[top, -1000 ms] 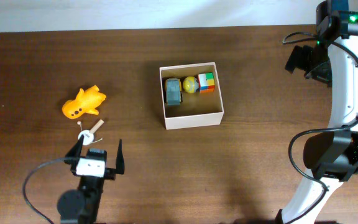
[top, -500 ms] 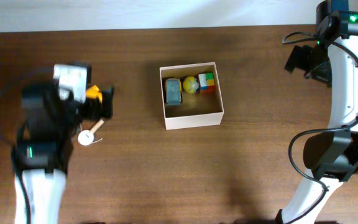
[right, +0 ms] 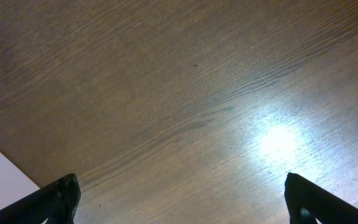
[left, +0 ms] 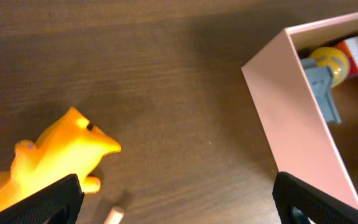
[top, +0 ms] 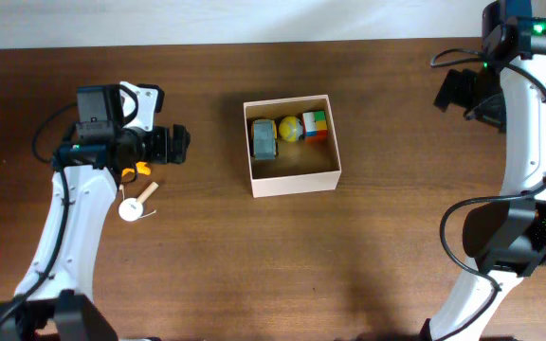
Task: Pack container
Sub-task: 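Move the left gripper to the orange rubber toy and grasp it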
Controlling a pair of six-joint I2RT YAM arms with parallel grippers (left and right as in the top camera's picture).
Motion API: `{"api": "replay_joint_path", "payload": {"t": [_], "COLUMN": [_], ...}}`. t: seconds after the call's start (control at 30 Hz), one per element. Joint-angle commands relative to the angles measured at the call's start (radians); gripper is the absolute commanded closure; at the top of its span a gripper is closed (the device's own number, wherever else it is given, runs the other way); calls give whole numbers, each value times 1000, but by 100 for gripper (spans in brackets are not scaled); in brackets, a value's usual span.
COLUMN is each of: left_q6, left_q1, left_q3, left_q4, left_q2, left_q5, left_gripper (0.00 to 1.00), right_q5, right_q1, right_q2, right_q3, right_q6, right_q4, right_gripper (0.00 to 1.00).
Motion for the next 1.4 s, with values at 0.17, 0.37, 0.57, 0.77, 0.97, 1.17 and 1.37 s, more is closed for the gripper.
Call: {"api": "replay_joint_path", "payload": {"t": [0.17,0.37,0.57,0.77,0.97,1.17,1.37], "left_q6": [-330,-400,-436,-435,-436,-436,-436], "left_q1": [8,18,35,61,80,80,80], "left_q3": [19,19,19,19,19,19,19], "left_q4": [61,188,216,233,239,246,246], "left_q2": [55,153,217,274,309,330,334], "left_q5": [-467,-489,-489,-490,-489,-489,-488], "left_gripper": [1,1,0,0,17,33,55], "right_q5": [3,3,3,3,3,3,3], "right_q1": [-3,-3,-3,-3,-3,-3,-3], "right_q2": [-28,-28,-28,-28,-28,-28,-28], "right_q3": [16,16,16,16,16,16,16], "right_q6": [11,11,11,11,11,11,11], "right_q4": [0,0,0,0,0,0,0], "right_gripper": [1,1,1,1,1,1,1]}}
